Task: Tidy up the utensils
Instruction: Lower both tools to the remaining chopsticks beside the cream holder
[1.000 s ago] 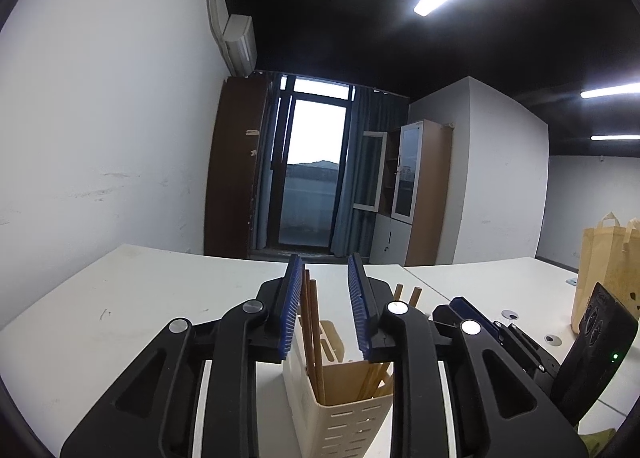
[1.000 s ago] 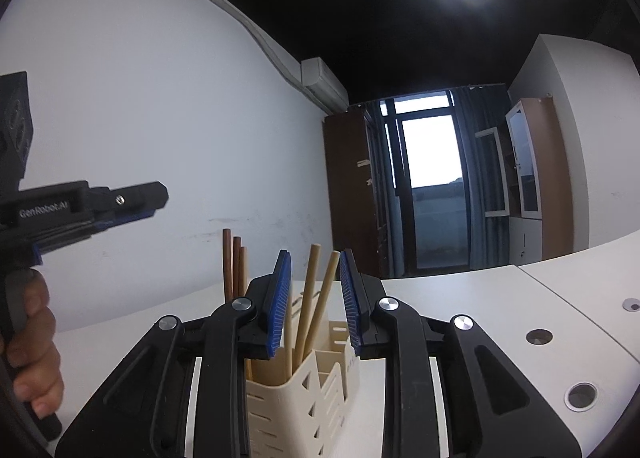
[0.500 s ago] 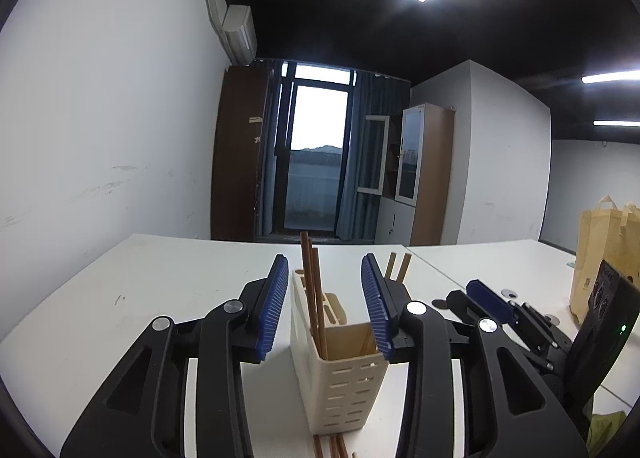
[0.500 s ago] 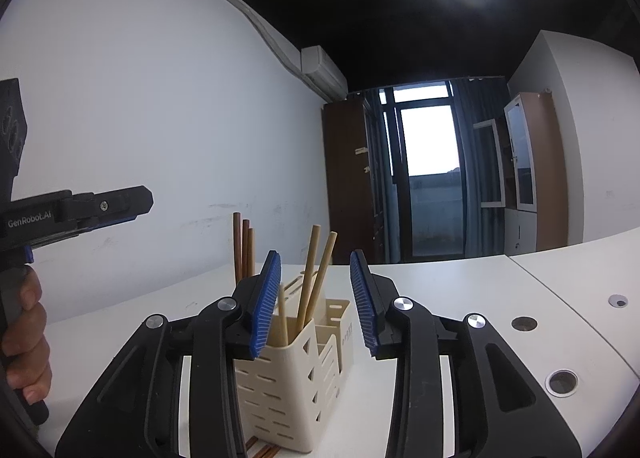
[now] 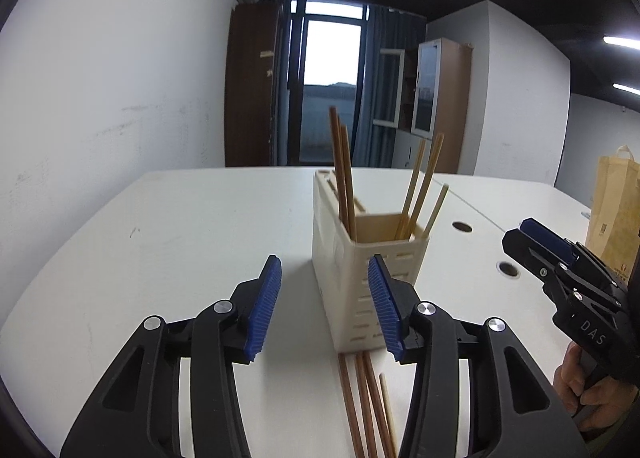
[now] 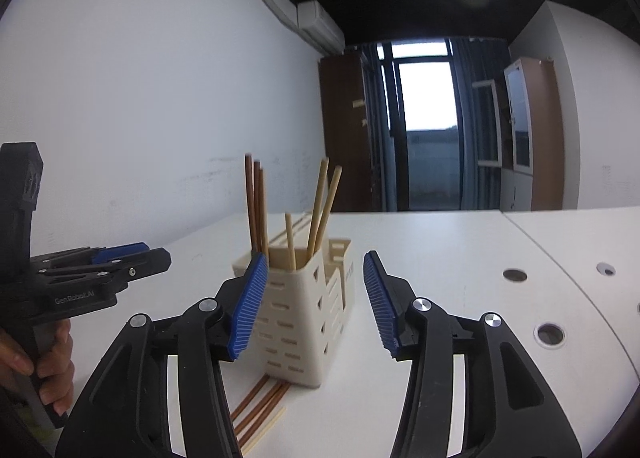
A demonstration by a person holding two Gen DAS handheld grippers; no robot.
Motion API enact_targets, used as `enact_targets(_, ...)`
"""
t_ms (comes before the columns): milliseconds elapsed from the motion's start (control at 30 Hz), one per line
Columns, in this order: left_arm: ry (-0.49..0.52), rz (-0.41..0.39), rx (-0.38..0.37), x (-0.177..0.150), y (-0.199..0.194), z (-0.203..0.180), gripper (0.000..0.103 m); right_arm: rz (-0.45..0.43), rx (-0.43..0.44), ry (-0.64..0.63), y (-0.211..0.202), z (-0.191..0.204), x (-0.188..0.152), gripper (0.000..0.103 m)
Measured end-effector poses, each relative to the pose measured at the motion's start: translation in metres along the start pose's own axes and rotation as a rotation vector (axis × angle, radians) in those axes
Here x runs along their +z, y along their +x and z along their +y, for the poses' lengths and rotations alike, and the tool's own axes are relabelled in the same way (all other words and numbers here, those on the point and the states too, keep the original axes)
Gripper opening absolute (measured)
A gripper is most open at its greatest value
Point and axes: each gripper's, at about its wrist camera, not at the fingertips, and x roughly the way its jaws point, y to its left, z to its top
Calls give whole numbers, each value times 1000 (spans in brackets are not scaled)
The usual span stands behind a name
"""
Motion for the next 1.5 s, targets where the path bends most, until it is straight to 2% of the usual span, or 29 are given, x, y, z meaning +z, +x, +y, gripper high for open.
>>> enact_targets(400,8,120,4,-33,14,-1,51,262,15,30,23,10,-36,57)
enact_targets(533,6,182,32,-38,23,1,53,365,2,19,36,15,-53,58)
enact_targets(633,-15,220,22,-42,29,5,53,431,-15,1,47,18,-65,58)
enact_targets(867,-56,251,14,-47,38,17,53,559,-36,13,69,19,-87,58)
enact_targets(1133,-63,302,50,-54,53,24,54,654,-57,-6,86,26,-110,58)
enact_targets(1233,-55,322,43,-58,58,20,55,677,-70,-19,89,28,-118,58)
enact_targets(1500,-58,372,22,-66,74,17,56,688,-90,-14,92,30,-122,60)
